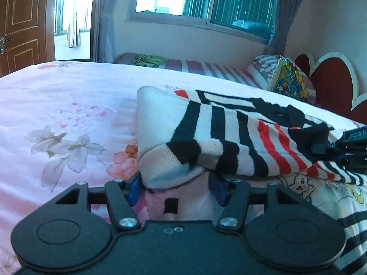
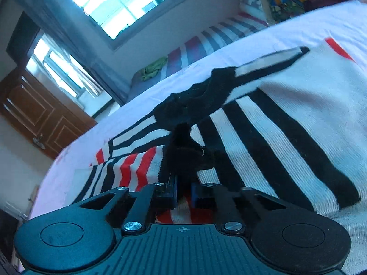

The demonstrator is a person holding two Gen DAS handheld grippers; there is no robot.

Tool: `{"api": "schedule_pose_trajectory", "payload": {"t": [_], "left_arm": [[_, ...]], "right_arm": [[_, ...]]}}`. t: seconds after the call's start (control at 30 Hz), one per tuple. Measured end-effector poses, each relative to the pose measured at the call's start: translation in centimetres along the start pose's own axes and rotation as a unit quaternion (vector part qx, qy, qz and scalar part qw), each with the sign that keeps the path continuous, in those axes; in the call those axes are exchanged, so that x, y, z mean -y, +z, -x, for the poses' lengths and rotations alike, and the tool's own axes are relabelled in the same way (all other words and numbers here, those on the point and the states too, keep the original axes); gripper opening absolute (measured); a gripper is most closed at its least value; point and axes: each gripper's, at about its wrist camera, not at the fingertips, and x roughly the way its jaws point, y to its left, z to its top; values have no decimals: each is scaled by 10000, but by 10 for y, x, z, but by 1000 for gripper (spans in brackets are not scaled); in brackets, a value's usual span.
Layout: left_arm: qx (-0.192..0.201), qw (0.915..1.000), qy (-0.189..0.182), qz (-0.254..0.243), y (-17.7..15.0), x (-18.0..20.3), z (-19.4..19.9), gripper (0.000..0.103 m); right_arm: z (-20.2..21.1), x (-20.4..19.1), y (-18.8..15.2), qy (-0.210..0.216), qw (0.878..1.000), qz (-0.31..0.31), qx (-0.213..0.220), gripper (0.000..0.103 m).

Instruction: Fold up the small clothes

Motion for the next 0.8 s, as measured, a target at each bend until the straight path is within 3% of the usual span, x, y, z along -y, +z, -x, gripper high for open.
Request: {"api": "schedule_pose_trajectory", "payload": {"t": [0.3,0.37,0.5,0.6,0.8], "left_arm": [[31,9999,-57,-81,1,-5,-1,58],[40,9999,-77,-60,0,-5,0,56],[281,9993,-230,-134,0,-2,10,36],[341,9991,-210,-120,3,-1,12,35],[-33,9998,-178,-51,4,-2,-1,32]], "right_arm": [[52,-15,17,-336,9911,875,949,6],[59,-3,20,-446,9914,785,946,6],[61,13,16,-597,9916,799,818,6],[61,20,13,-634,9921,767,763,6],[68,29,10,-630,9926,703,769,6]]}}
